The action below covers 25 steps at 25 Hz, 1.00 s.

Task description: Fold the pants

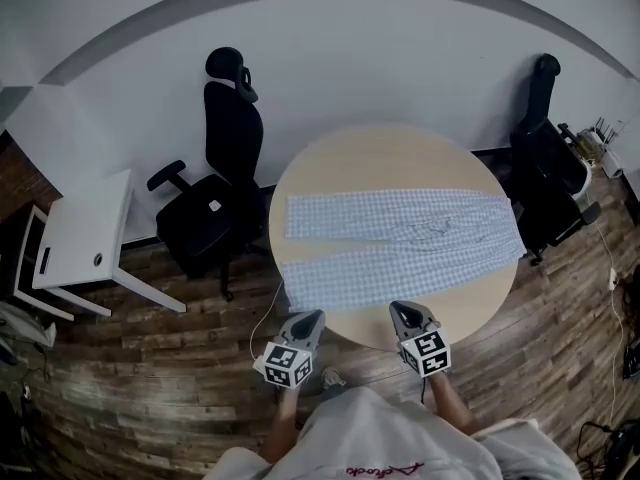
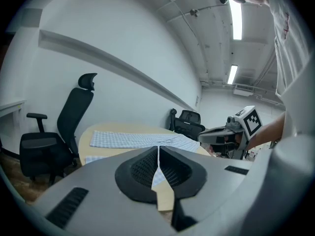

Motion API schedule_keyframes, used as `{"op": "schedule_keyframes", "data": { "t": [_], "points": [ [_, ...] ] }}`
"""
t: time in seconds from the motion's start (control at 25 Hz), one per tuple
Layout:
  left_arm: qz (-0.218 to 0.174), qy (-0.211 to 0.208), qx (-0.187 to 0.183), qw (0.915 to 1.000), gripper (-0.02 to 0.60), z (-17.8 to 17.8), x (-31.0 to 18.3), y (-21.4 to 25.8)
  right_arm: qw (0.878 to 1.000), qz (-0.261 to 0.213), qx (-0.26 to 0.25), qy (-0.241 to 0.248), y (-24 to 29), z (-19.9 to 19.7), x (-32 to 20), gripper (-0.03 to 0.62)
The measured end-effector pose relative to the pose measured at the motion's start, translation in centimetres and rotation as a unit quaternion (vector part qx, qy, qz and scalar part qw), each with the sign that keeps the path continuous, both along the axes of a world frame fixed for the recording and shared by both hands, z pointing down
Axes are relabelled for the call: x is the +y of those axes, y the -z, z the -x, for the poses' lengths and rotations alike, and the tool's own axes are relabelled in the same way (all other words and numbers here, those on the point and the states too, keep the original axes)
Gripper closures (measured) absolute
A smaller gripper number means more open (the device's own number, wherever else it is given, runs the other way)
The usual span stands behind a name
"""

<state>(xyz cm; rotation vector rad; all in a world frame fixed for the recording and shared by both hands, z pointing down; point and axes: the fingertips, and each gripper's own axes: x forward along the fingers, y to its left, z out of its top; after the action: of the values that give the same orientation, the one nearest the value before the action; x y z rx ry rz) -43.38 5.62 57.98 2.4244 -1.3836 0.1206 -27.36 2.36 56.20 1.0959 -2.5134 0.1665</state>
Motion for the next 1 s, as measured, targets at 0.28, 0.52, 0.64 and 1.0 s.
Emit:
{"op": "schedule_keyframes", "data": {
  "t": [0.28, 0.52, 0.64, 1.0],
  "points": [
    [0.003, -0.025, 0.011, 0.9996, 0.544, 2.4, -2.8, -0.7, 1.0, 0.002, 0.017, -0.015, -0.2, 2.5, -1.8, 0.565],
    [0.008, -0.036, 0.012, 0.9992, 0.543, 3.1, -4.3, -1.6, 1.0, 0.005, 0.022, -0.021, -0.7, 3.3, -3.5, 0.565],
    [0.014, -0.037, 0.008, 0.9992, 0.544, 3.4, -5.1, -1.7, 1.0, 0.005, 0.019, -0.021, -0.6, 3.6, -4.7, 0.565],
    [0.022, -0.028, -0.014, 0.9993, 0.543, 3.3, -8.8, -1.9, 1.0, 0.002, -0.001, -0.013, -0.9, 3.3, -9.5, 0.565]
  ]
}}
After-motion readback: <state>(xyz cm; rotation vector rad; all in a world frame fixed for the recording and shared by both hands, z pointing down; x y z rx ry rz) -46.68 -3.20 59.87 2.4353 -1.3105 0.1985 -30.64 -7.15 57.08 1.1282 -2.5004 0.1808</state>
